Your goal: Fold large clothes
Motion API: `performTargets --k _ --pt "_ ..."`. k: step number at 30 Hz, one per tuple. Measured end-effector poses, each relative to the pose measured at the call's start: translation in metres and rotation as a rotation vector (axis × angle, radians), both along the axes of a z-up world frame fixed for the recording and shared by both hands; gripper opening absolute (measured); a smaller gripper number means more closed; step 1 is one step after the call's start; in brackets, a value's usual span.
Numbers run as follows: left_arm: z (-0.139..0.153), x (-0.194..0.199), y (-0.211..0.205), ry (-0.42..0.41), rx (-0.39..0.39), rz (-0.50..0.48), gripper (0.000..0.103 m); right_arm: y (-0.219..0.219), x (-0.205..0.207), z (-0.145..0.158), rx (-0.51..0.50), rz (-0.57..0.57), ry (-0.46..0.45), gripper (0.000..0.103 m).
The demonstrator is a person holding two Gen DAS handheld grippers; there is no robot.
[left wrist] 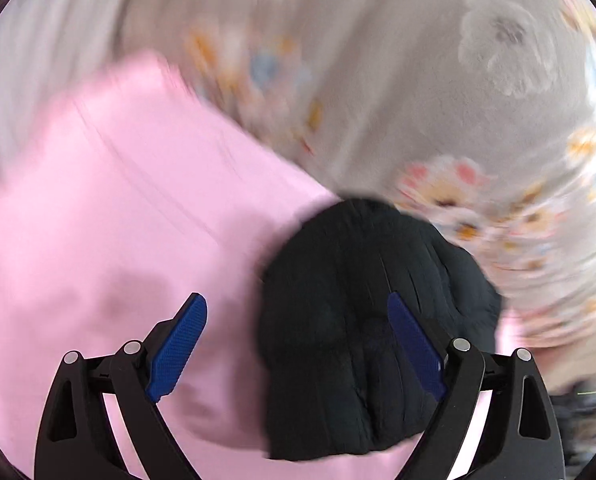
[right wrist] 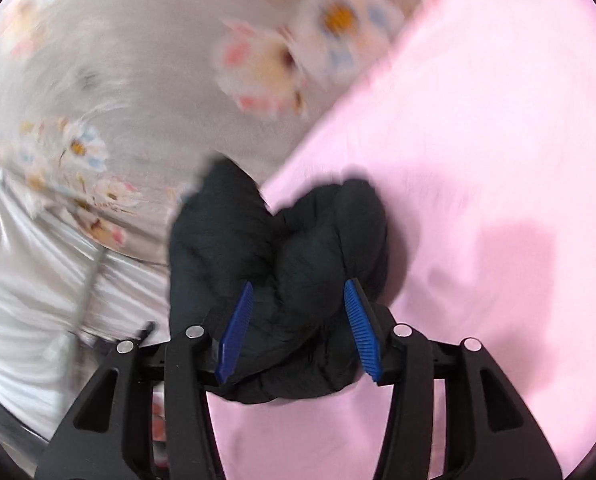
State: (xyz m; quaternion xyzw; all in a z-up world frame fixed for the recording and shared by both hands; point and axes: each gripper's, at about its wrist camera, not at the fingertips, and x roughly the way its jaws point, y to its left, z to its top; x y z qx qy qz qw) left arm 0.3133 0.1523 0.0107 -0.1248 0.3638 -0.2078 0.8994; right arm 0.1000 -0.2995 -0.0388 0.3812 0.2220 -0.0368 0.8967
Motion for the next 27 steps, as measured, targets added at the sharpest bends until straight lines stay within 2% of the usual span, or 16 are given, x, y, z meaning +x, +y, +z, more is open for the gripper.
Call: performTargets --k 1,4,6,7,11,15,17,22,27 --pt "0.021 -0.009 -0.012 -0.079 0.1 0.047 0.088 0.012 0.002 0.025 -0.132 -0.017 0.011 0.035" --pt "0.063 -0.028 -0.063 -0.265 0.333 0.109 0.091 0.056 0.03 0.077 -0.442 -0.014 0.024 0.022" --pt "0.072 -0.027 -0.098 -0.316 0.434 0.119 0.094 0.079 0.056 0.092 -0.542 0.001 0.021 0.02" --pt "0.071 -0.025 -0.111 -0.315 0.451 0.112 0.094 0.088 0.073 0.095 -0.571 0.006 0.03 0.02" --pt "0.046 0.004 -0.154 -0.223 0.468 0.099 0.094 0.102 0.129 0.083 -0.612 0.008 0.085 0.02" --pt "0.002 0.026 -0.176 -0.134 0.526 0.1 0.094 0.103 0.166 0.048 -0.593 0.027 0.169 0.02" --pt "-0.019 0.035 -0.176 -0.09 0.503 0.097 0.095 0.104 0.178 0.028 -0.597 0.031 0.214 0.02" --pt "-0.055 0.046 -0.172 -0.038 0.469 0.095 0.097 0.101 0.197 -0.02 -0.569 0.058 0.291 0.02" --pt "-0.078 0.05 -0.183 -0.043 0.479 0.085 0.097 0.097 0.205 -0.053 -0.551 0.06 0.313 0.02"
